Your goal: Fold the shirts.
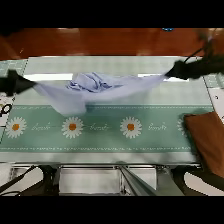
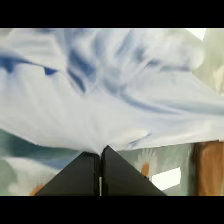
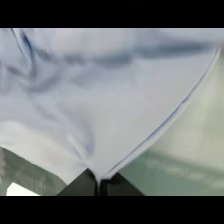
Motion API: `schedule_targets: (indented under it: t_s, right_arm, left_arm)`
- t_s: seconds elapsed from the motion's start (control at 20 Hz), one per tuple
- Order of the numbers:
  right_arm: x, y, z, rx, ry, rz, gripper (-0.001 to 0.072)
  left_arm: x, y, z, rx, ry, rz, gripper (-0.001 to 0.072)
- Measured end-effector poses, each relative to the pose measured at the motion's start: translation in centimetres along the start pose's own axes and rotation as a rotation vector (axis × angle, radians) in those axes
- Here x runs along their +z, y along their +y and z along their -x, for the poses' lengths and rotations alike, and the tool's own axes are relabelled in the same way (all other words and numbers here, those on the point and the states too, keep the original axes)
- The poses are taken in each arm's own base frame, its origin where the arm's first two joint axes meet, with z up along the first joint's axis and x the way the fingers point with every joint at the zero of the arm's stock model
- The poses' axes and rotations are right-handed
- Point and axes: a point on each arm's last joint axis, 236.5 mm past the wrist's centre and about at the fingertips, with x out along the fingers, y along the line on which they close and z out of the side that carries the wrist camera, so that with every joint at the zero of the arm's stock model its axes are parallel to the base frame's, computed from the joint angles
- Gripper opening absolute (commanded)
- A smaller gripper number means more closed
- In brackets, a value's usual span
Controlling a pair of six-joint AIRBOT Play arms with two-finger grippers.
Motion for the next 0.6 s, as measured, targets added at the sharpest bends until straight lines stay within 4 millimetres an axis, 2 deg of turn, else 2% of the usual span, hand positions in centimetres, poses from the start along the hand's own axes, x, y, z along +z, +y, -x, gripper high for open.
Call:
schedule_targets:
  t_s: [0.05,0.15,0.25,0.35,0.45,0.5,0.6]
  right_arm:
    - [2.5,1.6,3.0,-0.016,-0.083,0.057,0.0021]
    - [6.1,5.1,9.2,-0.035,-0.246,0.155,0.0021]
    - [7.7,8.5,15.3,-0.056,-0.392,0.241,0.0021]
    - [7.6,11.0,20.7,-0.093,-0.515,0.311,0.0021]
    - [6.4,12.6,25.7,-0.158,-0.624,0.366,0.0021]
    - [5.7,13.0,27.8,-0.19,-0.668,0.382,0.0021]
    - [4.0,13.7,31.4,-0.251,-0.744,0.408,0.0021]
  left_arm:
    - [1.7,-2.8,1.9,0.001,-0.072,-0.07,0.0023]
    - [5.0,-8.7,6.7,0.005,-0.257,-0.212,0.0022]
    - [6.5,-14.6,12.3,0.017,-0.444,-0.352,0.0023]
    - [5.9,-20.0,17.8,0.03,-0.613,-0.475,0.0023]
    - [4.0,-24.1,22.1,0.063,-0.753,-0.578,0.0023]
    - [2.6,-25.8,23.6,0.086,-0.804,-0.625,0.0023]
    - [-0.3,-27.7,25.6,0.144,-0.864,-0.696,0.0023]
